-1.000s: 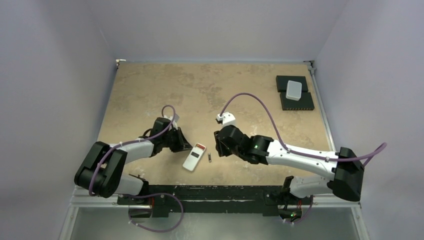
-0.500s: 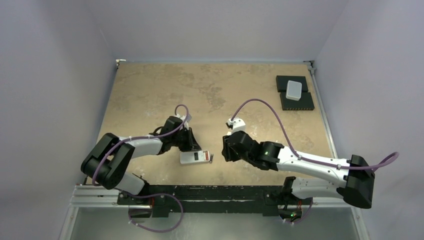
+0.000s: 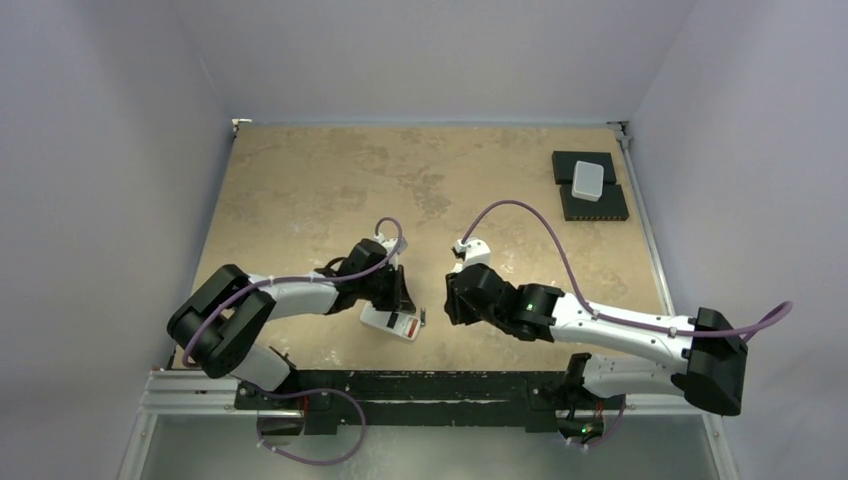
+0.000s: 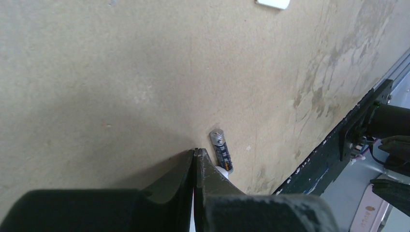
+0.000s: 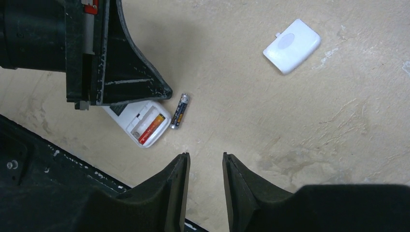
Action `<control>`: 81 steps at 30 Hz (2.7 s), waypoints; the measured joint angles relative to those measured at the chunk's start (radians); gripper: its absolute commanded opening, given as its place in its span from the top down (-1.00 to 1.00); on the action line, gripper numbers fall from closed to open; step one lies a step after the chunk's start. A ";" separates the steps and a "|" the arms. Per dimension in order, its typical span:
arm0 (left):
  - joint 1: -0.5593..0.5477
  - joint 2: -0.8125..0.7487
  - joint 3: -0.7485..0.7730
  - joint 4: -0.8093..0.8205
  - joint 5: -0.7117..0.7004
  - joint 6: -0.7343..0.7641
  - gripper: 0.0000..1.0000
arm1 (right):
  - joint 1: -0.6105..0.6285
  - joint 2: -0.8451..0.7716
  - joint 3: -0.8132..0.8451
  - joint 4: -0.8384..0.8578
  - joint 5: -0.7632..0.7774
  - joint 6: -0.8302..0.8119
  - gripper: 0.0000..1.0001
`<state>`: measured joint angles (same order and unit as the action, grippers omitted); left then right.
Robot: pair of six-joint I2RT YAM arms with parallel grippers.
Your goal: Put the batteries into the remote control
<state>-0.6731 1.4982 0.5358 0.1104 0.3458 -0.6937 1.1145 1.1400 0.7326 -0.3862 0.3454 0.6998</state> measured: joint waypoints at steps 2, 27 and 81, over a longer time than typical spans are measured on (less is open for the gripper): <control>-0.018 0.005 0.005 0.000 -0.002 0.004 0.95 | 0.000 0.001 -0.001 0.002 0.000 0.000 0.14; -0.111 -0.490 -0.025 -0.358 -0.212 -0.037 0.74 | 0.000 0.239 0.021 0.118 -0.034 0.058 0.13; -0.111 -0.811 -0.240 -0.485 -0.357 -0.232 0.25 | 0.000 0.444 0.179 0.090 0.002 0.206 1.00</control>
<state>-0.7841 0.6868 0.2962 -0.3748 -0.0113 -0.9253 1.1145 1.5845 0.9119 -0.2966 0.3477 0.9054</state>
